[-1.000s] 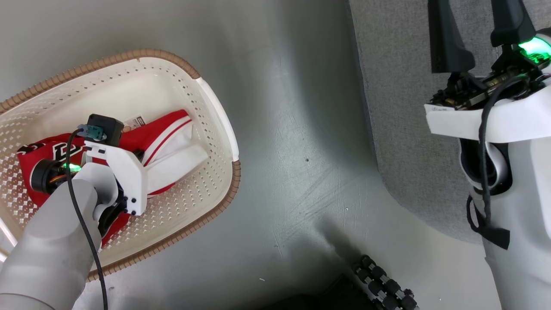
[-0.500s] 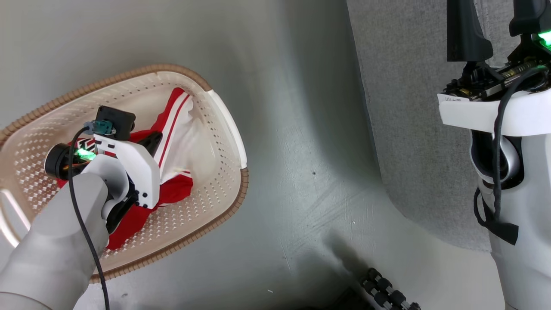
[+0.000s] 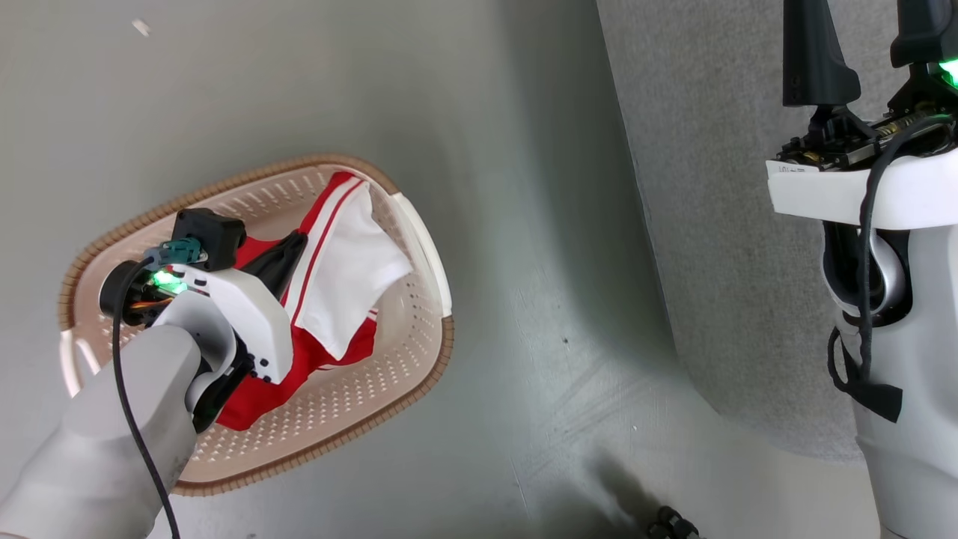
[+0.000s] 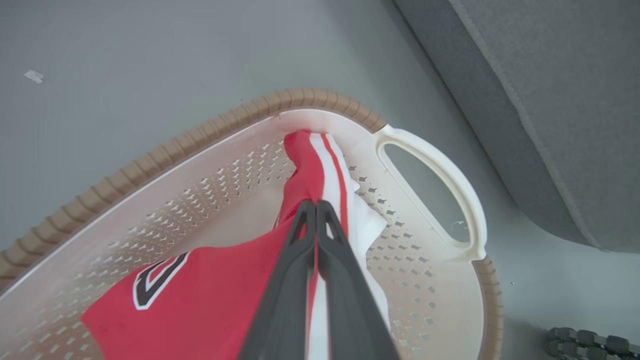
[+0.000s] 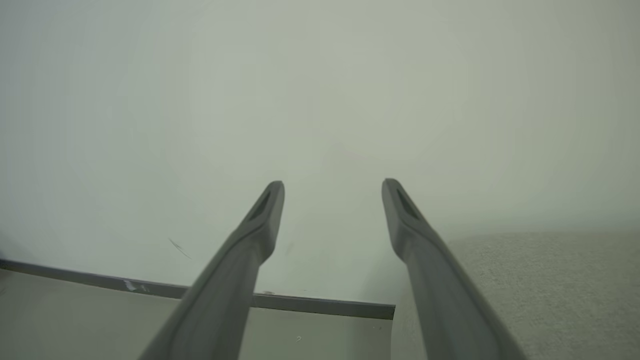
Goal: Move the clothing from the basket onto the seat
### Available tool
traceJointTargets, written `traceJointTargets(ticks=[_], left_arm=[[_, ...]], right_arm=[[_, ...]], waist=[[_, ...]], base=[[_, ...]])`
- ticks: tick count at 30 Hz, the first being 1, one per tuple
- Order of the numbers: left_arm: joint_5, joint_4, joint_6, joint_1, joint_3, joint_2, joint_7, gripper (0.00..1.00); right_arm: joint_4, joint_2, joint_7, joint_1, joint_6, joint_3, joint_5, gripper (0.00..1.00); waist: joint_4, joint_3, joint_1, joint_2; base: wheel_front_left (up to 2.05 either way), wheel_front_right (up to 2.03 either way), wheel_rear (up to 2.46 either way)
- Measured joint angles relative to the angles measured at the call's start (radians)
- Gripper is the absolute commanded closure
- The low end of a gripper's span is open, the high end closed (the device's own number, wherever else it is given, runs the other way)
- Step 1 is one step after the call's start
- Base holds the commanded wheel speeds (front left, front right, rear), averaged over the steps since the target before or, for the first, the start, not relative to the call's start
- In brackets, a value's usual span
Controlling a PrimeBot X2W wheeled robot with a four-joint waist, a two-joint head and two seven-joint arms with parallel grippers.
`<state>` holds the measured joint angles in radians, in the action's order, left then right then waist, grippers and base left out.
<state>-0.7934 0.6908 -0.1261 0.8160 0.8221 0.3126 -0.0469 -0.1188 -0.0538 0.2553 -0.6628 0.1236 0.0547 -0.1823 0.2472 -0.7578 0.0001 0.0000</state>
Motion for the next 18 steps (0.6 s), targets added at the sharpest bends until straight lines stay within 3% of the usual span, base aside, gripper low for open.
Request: traceJointTargets(ticks=[18], left_arm=[[-0.091,-0.137,0.0,-0.092,0.016,0.019,-0.137,1.0]], right_arm=[[0.051,-0.045,0.0,0.064,0.0,-0.005,0.009,0.0]], waist=[[-0.062,0.199,-0.0001,0.0]], base=[[0.0,0.0,0.0]])
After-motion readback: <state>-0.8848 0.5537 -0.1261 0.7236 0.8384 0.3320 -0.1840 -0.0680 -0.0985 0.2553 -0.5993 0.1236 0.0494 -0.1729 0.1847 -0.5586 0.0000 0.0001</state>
